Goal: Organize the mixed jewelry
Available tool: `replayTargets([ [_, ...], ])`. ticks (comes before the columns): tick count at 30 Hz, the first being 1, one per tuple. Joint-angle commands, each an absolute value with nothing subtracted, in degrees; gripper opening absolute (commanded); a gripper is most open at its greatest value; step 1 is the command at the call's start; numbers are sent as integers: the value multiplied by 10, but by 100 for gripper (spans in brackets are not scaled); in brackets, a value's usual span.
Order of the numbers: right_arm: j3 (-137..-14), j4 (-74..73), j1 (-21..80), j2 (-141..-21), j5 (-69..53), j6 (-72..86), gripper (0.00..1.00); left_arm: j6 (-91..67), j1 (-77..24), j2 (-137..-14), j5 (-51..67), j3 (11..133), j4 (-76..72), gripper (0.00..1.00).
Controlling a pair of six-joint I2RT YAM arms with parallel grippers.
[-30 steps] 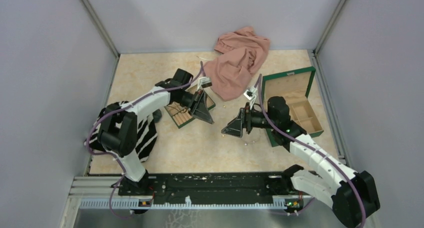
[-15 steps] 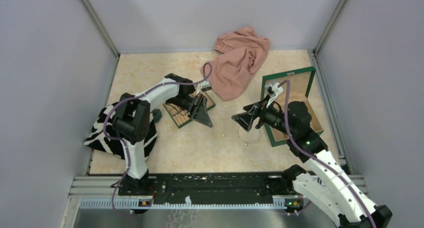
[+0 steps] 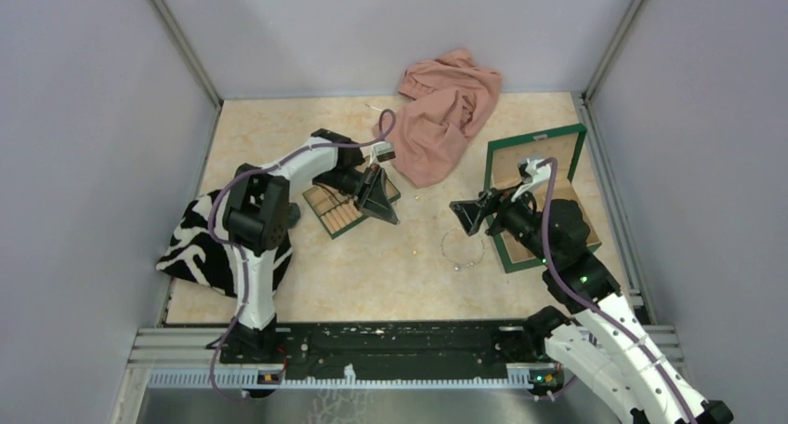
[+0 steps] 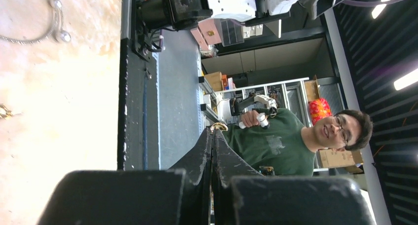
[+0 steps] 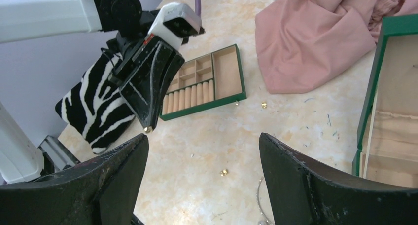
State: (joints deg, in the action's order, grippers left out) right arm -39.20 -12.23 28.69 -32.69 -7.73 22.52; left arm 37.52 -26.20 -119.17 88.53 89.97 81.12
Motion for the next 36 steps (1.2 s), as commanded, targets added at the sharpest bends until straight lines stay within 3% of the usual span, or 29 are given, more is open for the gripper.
replayTargets([
  [1, -395, -122, 282, -326, -62, 227, 82, 341, -260, -1232, 992, 982, 809, 0],
  [9, -410, -113, 282, -321, -90, 234, 82, 208, -260, -1309, 913, 1131, 792, 0],
  [10, -410, -112, 282, -323, -98, 232, 82, 146, -261, -1301, 878, 1129, 748, 0],
  [13, -410, -117, 282, -331, -102, 232, 82, -151, -261, -1195, 654, 996, 391, 0],
  [15, -407, -122, 282, -331, -97, 235, 81, -215, -256, -1151, 591, 962, 322, 0],
  [20, -392, -119, 282, -322, -80, 243, 81, -210, -264, -1143, 444, 992, 404, 0],
  [25, -393, -130, 282, -338, -85, 226, 81, -214, -269, -1099, 263, 935, 413, 0],
  [28, -392, -134, 282, -358, -94, 221, 81, -205, -284, -1057, 90, 876, 381, 0],
  [33, -386, -124, 282, -363, -96, 226, 80, -212, -285, -980, 16, 793, 317, 0],
  [36, -382, -135, 282, -361, -87, 224, 79, -214, -280, -949, -88, 769, 323, 0],
])
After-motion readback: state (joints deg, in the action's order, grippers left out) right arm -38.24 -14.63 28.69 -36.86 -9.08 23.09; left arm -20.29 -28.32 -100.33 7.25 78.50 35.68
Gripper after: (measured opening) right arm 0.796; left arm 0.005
